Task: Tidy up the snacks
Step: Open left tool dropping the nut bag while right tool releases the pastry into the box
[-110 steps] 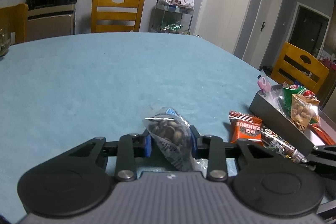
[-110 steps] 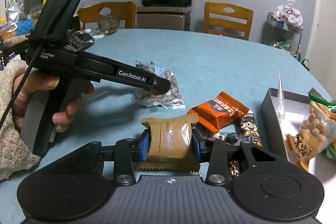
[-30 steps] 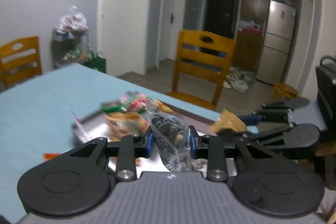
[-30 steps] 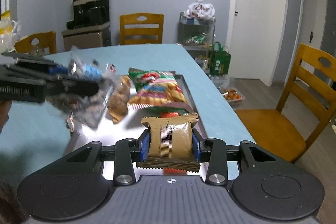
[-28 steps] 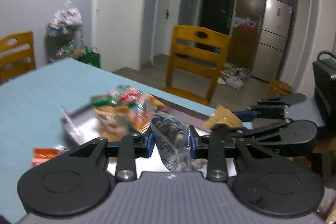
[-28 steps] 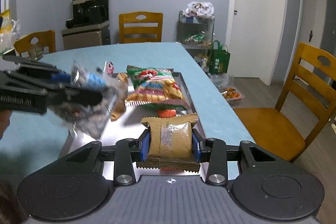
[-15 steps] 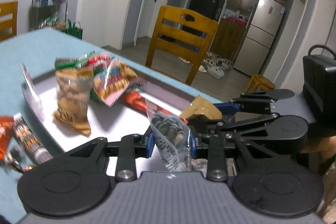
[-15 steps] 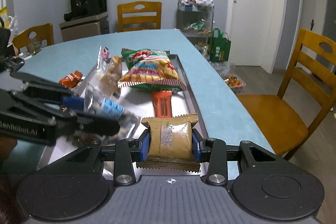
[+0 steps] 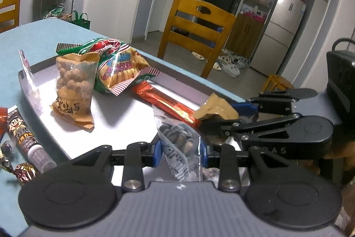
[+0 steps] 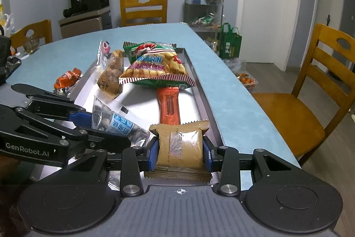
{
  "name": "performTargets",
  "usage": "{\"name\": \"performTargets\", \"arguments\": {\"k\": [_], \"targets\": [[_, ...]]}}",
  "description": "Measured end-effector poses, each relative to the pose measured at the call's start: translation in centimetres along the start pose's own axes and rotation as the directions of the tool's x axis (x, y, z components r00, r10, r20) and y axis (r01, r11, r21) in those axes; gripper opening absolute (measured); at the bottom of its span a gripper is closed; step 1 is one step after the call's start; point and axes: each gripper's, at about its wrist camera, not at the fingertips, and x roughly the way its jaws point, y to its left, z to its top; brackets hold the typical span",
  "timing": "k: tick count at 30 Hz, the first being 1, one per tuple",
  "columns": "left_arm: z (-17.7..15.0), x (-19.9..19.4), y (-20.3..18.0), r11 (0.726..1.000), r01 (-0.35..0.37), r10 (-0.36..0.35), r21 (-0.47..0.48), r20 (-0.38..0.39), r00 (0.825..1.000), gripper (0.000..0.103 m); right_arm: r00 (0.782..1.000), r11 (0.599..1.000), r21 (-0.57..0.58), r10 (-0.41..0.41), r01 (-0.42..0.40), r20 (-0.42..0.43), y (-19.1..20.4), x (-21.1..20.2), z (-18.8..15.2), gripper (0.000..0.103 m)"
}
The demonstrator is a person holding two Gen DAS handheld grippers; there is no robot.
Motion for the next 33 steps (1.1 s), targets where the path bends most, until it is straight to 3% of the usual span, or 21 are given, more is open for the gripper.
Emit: {"name": "performTargets", "arguments": {"k": [9,14,19,25,33], "targets": [[0.0,0.1,-0.1,0.999,-0.027,0.027,0.030,-0.011,1.000,0.050,1.000,1.000,-0.007,-0.006,0.006,-0.009,0.0,0.4,0.1,0.041],[0.3,-1.2,-0.3,0.996,-0.072,0.069,0.051,0.047,0.996,0.087,1.000,1.000,0.001,-0.006,0.006,0.003,0.0,0.2,0.3,0.049],[0.4,-2.1,0.3,0.995,-0.091,0.089,0.038,0.065,0.994,0.089,0.999,1.000,0.003,0.007,-0.007,0.034,0.4,-0.4,0.5,0.074],[0.6,-4.0,1.4,0.993,-0.117,0.114,0.020,0.099,0.989,0.092,0.997,1.000,0.001,0.008,-0.008,0.070,1.1,-1.0,1.1,0.090],[0.0,-8.0,3.7,0.975,-0.222,0.218,0.011,0.158,0.963,0.095,0.995,1.000,-0.016,0.004,-0.002,0.102,2.3,-1.6,2.0,0.093]]}}
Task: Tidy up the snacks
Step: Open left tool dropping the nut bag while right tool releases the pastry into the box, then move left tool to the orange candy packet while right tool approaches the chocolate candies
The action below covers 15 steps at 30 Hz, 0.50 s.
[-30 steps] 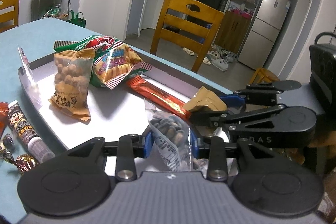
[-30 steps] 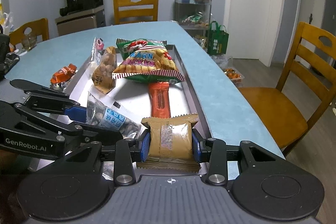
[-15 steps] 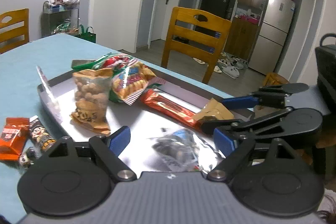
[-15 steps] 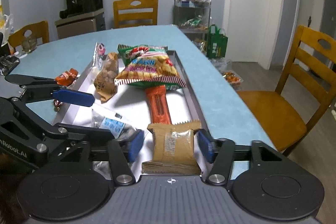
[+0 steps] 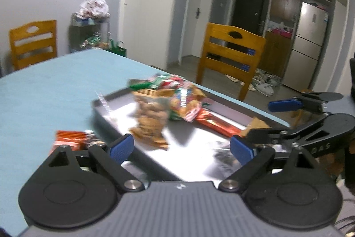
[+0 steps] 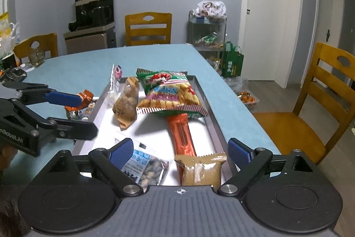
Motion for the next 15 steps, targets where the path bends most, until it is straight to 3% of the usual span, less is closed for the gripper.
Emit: {"name": "performTargets", "arguments": {"k": [7,15], "targets": [[-0.7,-2.6,3.5,0.994,-0.101,0.102,-0.048,0.012,0.995,0.095,1.000,1.000,-0.021,0.023,-0.022,0.018,1.7,0.0,0.9,0.094],[-0.9,-4.8,6.8,0.974,-0.208,0.211,-0.094,0.019,0.977,0.095,0.997,0.997,-0.049,0.069,-0.068,0.036,4.2,0.2,2.1,0.094]]}}
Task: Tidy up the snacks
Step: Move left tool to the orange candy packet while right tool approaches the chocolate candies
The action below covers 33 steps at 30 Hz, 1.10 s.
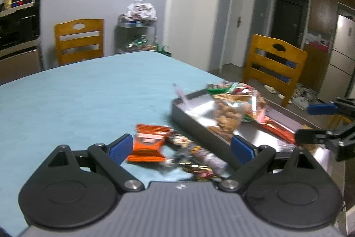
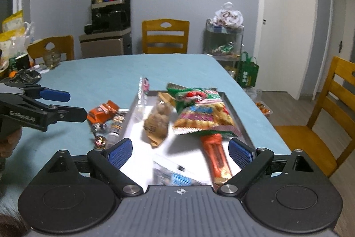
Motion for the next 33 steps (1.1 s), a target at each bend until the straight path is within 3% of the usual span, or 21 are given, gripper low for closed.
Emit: {"name": "performTargets", "arguments": {"k": [5,13,20,27,33], "targets": [[0.4,-0.3,1.7,0.998,-0.066,0.066,0.000,0.005,0.998,0.095,0.999,0.999,-0.013,0.038,-0.038,0.014,1.7,0.1,0.7,0.095],[1.8,-1.0,2.5,0.994,-0.102,0.101,0.048,0.028,0.995,0.096,0.995,0.995,-0.034,0.096,-0.095,0.025,4.2,0.6,1.9,0.095],[3.2,0.8,3.5,0.987,-0.156,0.156,0.041,0.006,0.988,0.098,0.985,0.985,-0.054,0.168,-0.166,0.031,7.2,1.6,3.0,0.095],[3.1,3.2,4.1,0.988,-0.154,0.155,0.024,-0.057,0.986,0.098,0.982,0.981,-0.043,0.189,-0.189,-0.005,8.7,2.9,2.9,0.095],[2.8,4.8,4.0,0.986,-0.151,0.156,0.069,-0.074,0.985,0.098,0.982,0.982,-0.023,0.187,-0.188,-0.039,9.2,4.1,2.9,0.095]]}}
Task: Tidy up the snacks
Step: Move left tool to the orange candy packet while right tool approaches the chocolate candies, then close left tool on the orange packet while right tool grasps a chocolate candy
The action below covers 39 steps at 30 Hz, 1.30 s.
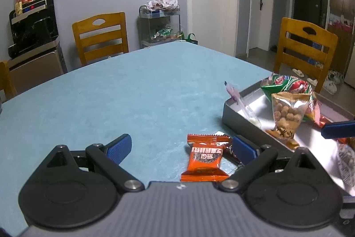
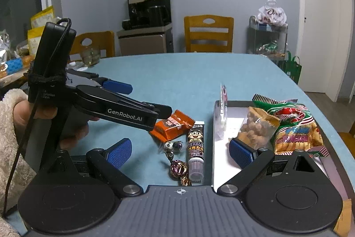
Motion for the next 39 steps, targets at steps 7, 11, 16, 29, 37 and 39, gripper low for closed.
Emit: {"name": "performTargets", "arguments": {"k": [7,11,16,29,37,39], "targets": [[-0.9,2.0,0.8,1.000,-0.003,0.002,-0.031,-0.035,0.999,0.098,0.999,1.000,-0.014,0.005,-0.006,-0.040,0.7,1.6,0.0,0.095],[-1.5,3.4,1.4,0.999,-0.009,0.007,-0.036,-0.055,0.998,0.098,0.998,1.000,-0.027,0.009,-0.011,-0.055,1.1,2.4,0.1,0.095],[-2.0,4.1,2.3,0.996,0.019,-0.023,-0.085,-0.051,0.998,0.098,0.997,0.999,-0.037,0.019,-0.021,-0.075,1.4,3.5,0.1,0.095],[-2.3,5.5,-0.2,0.994,0.101,-0.103,-0.030,-0.060,0.993,0.071,0.988,0.991,-0.106,0.062,-0.077,-0.139,2.6,5.3,-0.8,0.067],[-2.7,5.7,-0.6,0.990,0.138,-0.140,-0.032,-0.071,0.988,0.044,0.987,0.994,-0.093,0.041,-0.056,-0.158,2.3,5.8,-0.7,0.056],[-2.7,5.6,-0.5,0.990,0.139,-0.141,-0.031,-0.073,0.987,0.040,0.987,0.994,-0.097,0.033,-0.049,-0.159,2.3,5.8,-0.7,0.053]]}}
